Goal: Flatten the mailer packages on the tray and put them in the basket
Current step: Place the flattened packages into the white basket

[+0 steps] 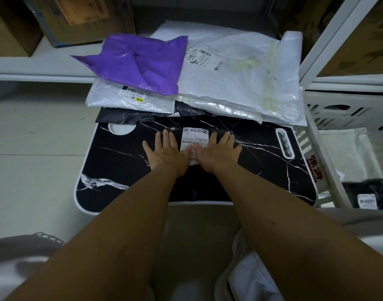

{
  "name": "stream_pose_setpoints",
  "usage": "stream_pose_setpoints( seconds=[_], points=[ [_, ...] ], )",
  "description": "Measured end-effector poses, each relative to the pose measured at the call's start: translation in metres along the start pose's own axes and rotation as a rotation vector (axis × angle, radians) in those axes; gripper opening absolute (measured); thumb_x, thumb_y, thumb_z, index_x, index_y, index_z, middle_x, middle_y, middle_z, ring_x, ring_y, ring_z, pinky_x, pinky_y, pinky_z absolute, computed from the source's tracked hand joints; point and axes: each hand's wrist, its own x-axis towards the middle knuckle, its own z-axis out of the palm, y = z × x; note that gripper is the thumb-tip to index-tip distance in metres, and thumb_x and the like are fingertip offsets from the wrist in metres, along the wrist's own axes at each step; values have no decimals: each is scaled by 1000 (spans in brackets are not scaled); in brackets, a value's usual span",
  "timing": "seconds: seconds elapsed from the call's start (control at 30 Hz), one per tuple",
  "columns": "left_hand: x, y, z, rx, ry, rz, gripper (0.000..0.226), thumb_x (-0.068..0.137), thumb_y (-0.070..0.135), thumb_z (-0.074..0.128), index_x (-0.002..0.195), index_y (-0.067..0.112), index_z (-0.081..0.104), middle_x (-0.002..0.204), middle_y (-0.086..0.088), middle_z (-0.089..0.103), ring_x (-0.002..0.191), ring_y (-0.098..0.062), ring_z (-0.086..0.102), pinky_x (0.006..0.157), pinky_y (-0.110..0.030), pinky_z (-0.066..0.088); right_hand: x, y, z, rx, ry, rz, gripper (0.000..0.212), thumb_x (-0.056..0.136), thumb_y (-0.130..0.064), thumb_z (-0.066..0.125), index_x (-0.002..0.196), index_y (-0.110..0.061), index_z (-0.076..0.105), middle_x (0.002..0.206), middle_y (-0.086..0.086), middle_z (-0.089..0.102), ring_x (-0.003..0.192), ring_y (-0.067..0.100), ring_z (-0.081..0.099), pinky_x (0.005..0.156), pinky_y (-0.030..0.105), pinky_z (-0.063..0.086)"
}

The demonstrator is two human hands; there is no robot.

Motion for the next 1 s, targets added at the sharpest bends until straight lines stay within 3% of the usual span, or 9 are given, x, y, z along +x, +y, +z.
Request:
stream_pose_setpoints(
  seconds=[0.13,0.3,0.53,0.67,0.77,0.87,1.0],
  points=[
    [-18,-6,-3,3,20,-23,64,98,53,4,153,21,-5,160,-5,-10,147,-23,-14,115,-58,-4,-16,-1,-2,-23,213,-1,53,104,-42,21,152,-20,21,160,18,11,148,33,-1,115,59,7],
    [-43,-1,-1,-55,146,37,63,101,46,11,153,14,-5,160,-5,-11,147,-21,-11,118,-49,0,-49,0,0,70,256,-82,59,96,-32,47,149,-20,24,160,14,11,148,30,1,116,58,8],
    [-84,12,41,-166,196,288,61,103,41,12,151,10,-8,159,-8,-15,147,-21,-14,121,-37,2,-95,15,38,117,273,-144,53,103,-37,30,153,-26,16,163,6,2,149,25,-5,118,51,6],
    [-91,11,59,-144,186,316,70,89,48,-15,148,10,-13,158,-9,-16,147,-21,-15,121,-35,-2,-99,28,55,120,248,-204,53,105,-37,22,155,-24,9,163,5,-1,150,23,-5,121,45,5],
    [-95,8,57,-152,145,281,58,102,41,4,151,14,-11,158,-9,-17,147,-21,-15,120,-36,-5,-96,31,55,129,217,-228,54,104,-39,21,155,-25,9,163,5,0,150,22,-4,121,44,5],
    [-95,7,51,-116,121,276,58,103,40,8,151,17,-13,158,-12,-17,147,-23,-15,119,-37,-6,-94,30,55,117,208,-217,54,104,-39,22,154,-25,11,163,7,3,150,22,-2,121,45,4],
    [-90,9,48,-115,123,246,58,102,42,12,153,18,-3,160,-13,-3,148,-25,-1,120,-38,7,-93,22,48,47,279,-188,47,102,-37,30,145,-21,34,155,12,27,146,27,16,119,47,13]
  ],
)
